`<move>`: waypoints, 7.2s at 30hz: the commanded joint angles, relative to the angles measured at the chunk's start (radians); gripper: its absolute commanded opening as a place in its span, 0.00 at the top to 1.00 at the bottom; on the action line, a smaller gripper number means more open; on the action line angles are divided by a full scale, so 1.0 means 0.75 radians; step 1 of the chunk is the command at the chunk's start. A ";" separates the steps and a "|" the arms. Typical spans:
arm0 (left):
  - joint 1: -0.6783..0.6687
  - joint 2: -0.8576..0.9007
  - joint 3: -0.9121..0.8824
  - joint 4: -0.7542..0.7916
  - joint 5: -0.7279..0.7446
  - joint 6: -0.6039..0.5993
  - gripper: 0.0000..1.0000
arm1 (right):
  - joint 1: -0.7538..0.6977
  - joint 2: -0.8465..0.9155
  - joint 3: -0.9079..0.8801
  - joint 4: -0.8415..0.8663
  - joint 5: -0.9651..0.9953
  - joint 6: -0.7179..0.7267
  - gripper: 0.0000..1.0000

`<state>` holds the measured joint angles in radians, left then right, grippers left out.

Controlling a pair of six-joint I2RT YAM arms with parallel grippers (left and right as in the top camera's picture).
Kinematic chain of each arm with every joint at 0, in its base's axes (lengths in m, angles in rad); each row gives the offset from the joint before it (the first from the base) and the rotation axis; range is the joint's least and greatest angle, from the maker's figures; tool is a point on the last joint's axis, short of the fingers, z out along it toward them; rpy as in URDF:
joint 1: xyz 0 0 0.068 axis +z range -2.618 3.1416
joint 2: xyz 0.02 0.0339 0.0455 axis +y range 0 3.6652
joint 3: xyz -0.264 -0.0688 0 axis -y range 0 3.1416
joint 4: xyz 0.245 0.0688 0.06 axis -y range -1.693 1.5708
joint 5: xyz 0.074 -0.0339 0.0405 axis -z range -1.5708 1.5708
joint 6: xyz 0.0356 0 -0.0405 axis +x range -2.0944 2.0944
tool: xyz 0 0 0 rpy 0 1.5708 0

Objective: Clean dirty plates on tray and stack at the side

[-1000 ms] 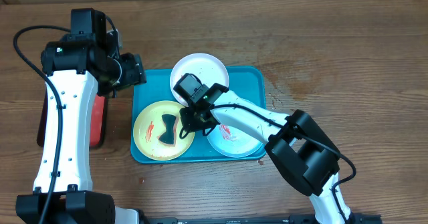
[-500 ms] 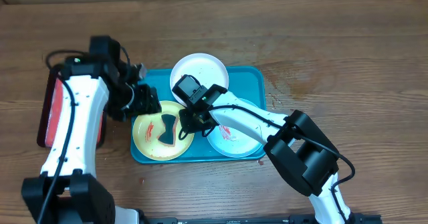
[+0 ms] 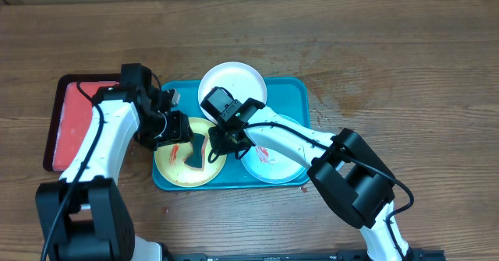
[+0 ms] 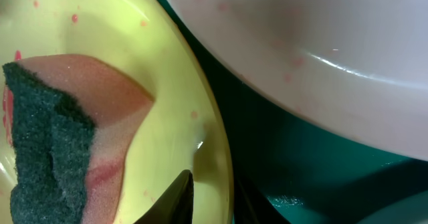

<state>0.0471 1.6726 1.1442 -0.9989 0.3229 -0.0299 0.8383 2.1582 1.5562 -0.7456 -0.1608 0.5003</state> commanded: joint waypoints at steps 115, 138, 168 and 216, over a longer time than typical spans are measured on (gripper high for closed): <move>-0.228 0.271 -0.174 0.069 -0.615 -0.550 0.96 | -0.004 0.021 0.019 -0.021 0.080 -0.044 0.86; -0.137 0.262 0.375 -0.156 -0.906 -0.669 0.96 | -0.002 0.019 0.130 -0.109 0.134 -0.230 0.96; 0.749 0.263 0.598 -0.288 -0.406 -0.548 0.96 | 0.225 0.019 0.834 -0.110 1.693 -1.195 0.96; 0.748 0.263 0.597 -0.278 -0.429 -0.548 0.96 | 0.169 -0.004 0.798 0.056 1.500 -1.416 0.96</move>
<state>0.6041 1.8664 1.5738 -1.2079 0.0040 -0.4606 0.9581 2.1735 2.1437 -0.7731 0.8482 -0.5117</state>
